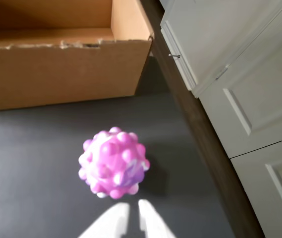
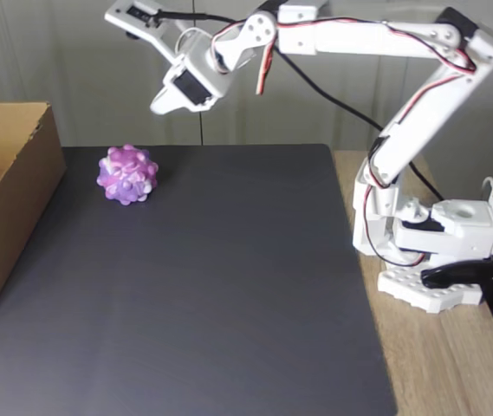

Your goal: Grasp a ball and put it in the box.

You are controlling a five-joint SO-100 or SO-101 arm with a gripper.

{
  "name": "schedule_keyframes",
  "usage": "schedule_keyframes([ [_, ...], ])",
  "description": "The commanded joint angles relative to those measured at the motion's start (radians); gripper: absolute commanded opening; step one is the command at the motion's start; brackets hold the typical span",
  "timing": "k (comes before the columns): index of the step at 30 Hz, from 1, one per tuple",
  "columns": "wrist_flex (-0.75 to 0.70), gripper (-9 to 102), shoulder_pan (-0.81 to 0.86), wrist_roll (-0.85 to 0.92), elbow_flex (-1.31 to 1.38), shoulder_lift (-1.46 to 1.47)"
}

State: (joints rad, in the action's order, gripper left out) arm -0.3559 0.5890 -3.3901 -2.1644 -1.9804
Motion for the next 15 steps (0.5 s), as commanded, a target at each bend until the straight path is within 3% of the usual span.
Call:
schedule_keyframes([
  [1, 0.060, 10, 0.017, -0.018, 0.051, 0.026],
  [10, 0.141, 25, 0.043, -0.026, 0.074, 0.143],
  [15, 0.166, 48, 0.052, -0.025, 0.144, 0.258],
])
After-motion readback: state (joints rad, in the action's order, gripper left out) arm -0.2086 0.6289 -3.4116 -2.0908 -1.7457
